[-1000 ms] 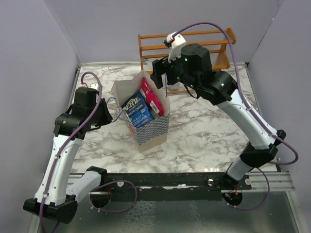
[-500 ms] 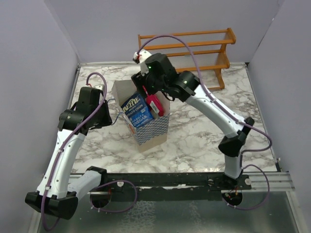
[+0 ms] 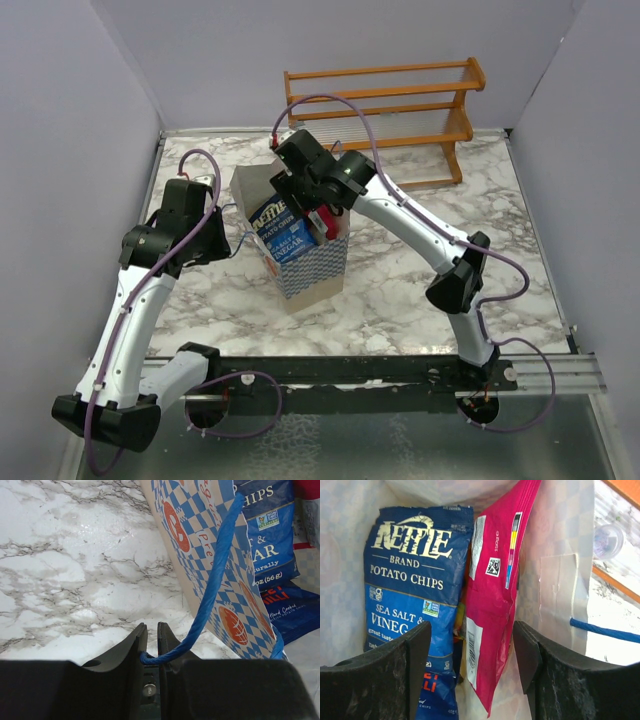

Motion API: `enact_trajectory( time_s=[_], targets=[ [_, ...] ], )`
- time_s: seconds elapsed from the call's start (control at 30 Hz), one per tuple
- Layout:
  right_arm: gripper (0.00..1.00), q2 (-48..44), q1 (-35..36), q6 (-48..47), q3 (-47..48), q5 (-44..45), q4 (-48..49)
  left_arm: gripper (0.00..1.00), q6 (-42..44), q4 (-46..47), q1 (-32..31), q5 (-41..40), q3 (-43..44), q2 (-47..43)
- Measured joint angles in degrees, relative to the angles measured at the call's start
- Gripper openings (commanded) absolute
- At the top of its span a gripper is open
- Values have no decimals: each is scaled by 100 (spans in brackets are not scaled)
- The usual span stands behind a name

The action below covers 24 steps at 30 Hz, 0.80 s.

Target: Take the snacks out of the paper bag

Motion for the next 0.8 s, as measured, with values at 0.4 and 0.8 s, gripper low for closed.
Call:
enact_trajectory(
  time_s=[0.4,0.8],
  targets=[
    [26,13,-127,-90,-767,116,479,18,-2,11,0,-63,13,0],
    [1,164,-197,-280,216,-361,479,18,0,46,0,-85,66,39]
  ],
)
